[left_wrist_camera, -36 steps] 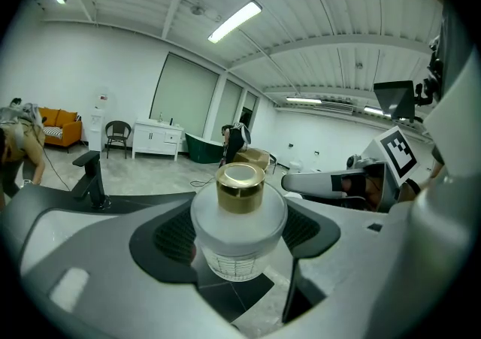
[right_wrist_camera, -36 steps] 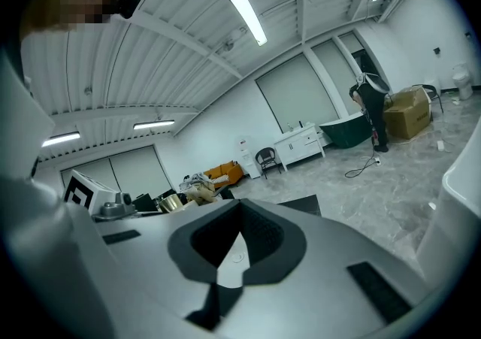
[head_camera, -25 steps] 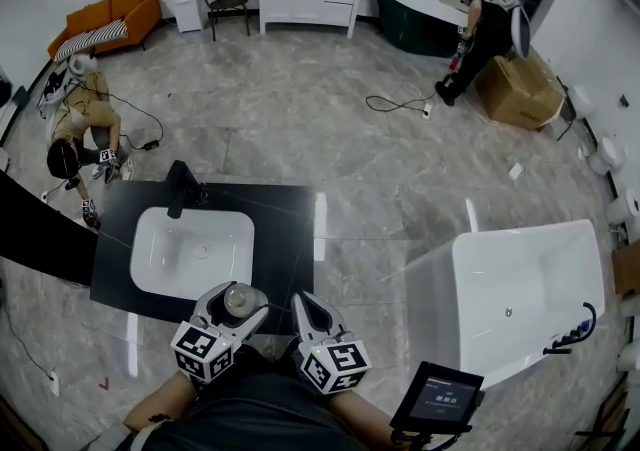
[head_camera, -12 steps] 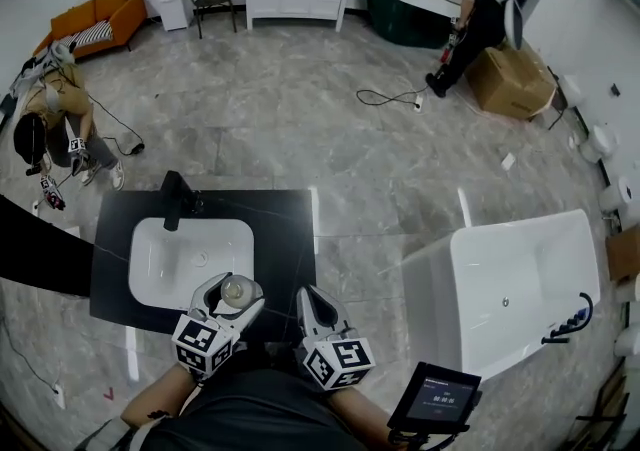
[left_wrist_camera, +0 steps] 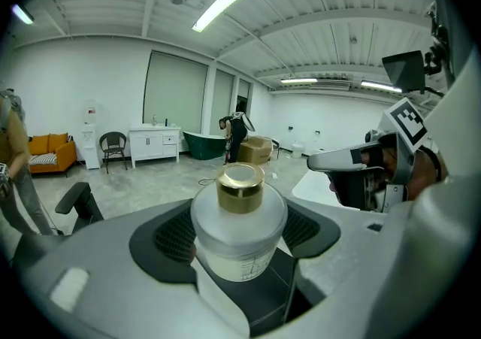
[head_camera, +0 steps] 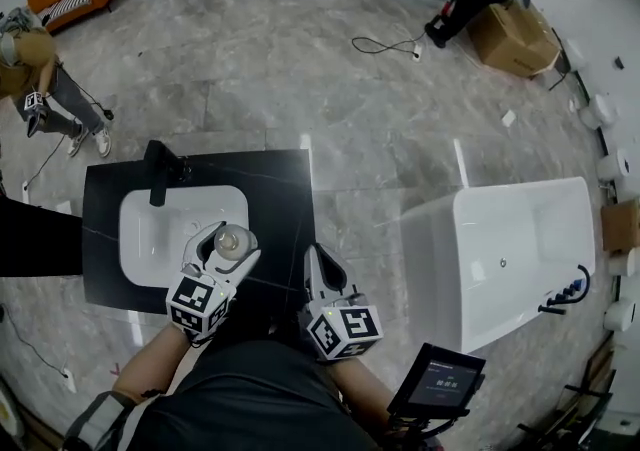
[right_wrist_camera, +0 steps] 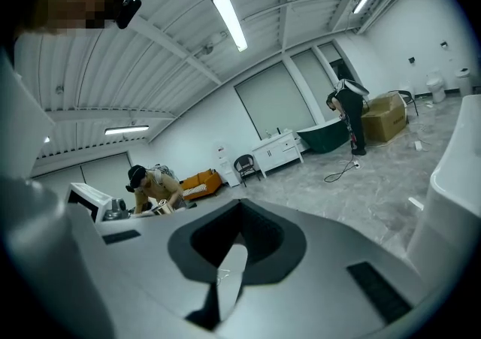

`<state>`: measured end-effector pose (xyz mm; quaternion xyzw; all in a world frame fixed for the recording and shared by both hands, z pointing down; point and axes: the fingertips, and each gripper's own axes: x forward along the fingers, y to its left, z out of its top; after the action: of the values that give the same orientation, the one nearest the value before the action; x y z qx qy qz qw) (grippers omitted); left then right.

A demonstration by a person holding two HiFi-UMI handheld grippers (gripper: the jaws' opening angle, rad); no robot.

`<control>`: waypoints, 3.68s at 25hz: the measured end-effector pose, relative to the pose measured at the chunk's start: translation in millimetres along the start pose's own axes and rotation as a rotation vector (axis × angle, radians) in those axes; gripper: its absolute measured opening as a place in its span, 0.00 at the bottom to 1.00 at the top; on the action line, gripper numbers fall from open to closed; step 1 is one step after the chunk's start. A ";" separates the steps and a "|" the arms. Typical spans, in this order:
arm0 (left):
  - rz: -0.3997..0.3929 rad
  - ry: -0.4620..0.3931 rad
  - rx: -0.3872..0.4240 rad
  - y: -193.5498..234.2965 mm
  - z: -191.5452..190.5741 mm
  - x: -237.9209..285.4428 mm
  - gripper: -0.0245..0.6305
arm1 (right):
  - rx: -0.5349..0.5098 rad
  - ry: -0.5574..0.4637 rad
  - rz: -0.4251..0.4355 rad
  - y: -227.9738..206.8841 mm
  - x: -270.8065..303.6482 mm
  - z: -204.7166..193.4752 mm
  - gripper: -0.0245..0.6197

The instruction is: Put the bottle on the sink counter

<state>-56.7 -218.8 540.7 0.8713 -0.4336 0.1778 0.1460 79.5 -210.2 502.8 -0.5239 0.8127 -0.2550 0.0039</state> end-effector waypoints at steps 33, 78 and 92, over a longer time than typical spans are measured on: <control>-0.041 0.086 0.116 80.1 -43.1 239.0 0.55 | 0.074 0.060 -0.174 -74.6 49.4 -38.9 0.03; 0.008 0.154 0.050 86.8 -85.8 291.0 0.58 | 0.121 0.120 -0.217 -88.0 27.6 -73.9 0.03; -0.044 0.129 -0.104 61.5 -79.2 147.7 0.58 | 0.115 0.098 -0.136 -59.4 24.0 -73.8 0.03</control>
<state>-38.0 -326.1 682.2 0.8586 -0.4126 0.2075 0.2225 99.0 -219.5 598.1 -0.5636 0.7587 -0.3259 -0.0230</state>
